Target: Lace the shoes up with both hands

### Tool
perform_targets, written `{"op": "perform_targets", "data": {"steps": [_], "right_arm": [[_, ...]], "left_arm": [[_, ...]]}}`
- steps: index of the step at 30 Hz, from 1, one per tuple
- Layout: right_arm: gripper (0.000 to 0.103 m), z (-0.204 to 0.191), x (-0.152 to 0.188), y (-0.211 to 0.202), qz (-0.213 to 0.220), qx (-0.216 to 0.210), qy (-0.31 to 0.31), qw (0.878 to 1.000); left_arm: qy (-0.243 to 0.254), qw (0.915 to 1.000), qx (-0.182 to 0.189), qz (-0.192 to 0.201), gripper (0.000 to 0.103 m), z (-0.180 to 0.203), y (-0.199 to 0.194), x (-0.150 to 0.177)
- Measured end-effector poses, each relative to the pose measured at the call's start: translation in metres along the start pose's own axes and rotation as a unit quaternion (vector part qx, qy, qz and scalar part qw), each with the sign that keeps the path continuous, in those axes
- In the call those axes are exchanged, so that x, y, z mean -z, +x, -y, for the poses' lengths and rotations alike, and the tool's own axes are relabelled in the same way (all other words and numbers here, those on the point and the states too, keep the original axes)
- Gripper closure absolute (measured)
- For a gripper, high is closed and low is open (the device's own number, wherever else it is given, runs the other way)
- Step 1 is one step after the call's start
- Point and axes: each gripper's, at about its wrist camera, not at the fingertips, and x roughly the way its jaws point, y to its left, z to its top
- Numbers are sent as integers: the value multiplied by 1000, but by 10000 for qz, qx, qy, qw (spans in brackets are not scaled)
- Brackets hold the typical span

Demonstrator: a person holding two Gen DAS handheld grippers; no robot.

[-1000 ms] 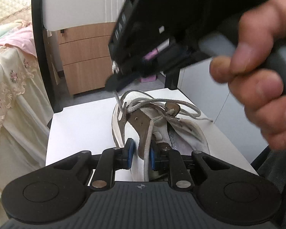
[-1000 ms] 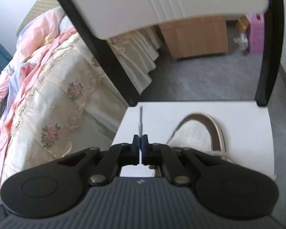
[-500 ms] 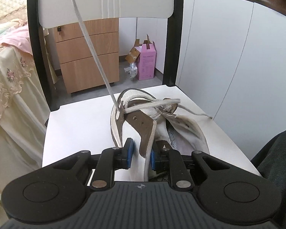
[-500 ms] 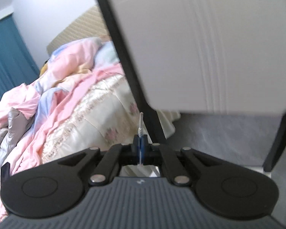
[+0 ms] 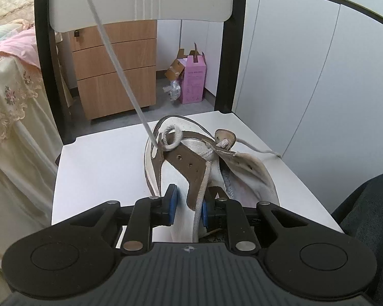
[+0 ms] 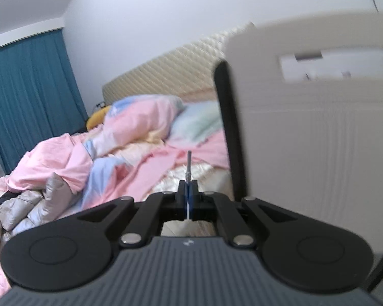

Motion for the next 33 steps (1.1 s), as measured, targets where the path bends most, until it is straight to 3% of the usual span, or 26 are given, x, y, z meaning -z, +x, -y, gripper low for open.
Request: {"op": "perform_targets", "data": {"steps": [7,12,18,20,21,22,28,33], "right_arm": [[101,-17,-21,9,47,-98,-237,9997],[100,-6,-5,18,-427,-111,-20,9990],[97,6,40,25,-1266,218,-51,9917],[87,10,53,23,-1485,223,-14,9887],[68,11,58,21,-1529,221,21,9880],[57,12,62,18,-1541,226,52,9878],[54,25,79,-9,-1531,179,339,9875],[54,58,101,-39,-1163,263,1128,9864]], "left_arm": [[-8,10000,29,0,83,0,0,0],[-66,10000,43,21,80,-1,-1,0],[-122,9999,21,38,80,-2,-2,0],[-123,9999,-1,56,80,-2,-3,1],[-125,9999,-9,66,80,-1,-3,1],[-138,9999,-12,70,80,-1,-3,1],[-346,9994,40,70,75,-6,-4,-1],[-991,9948,237,0,73,-22,-7,-3]]}}
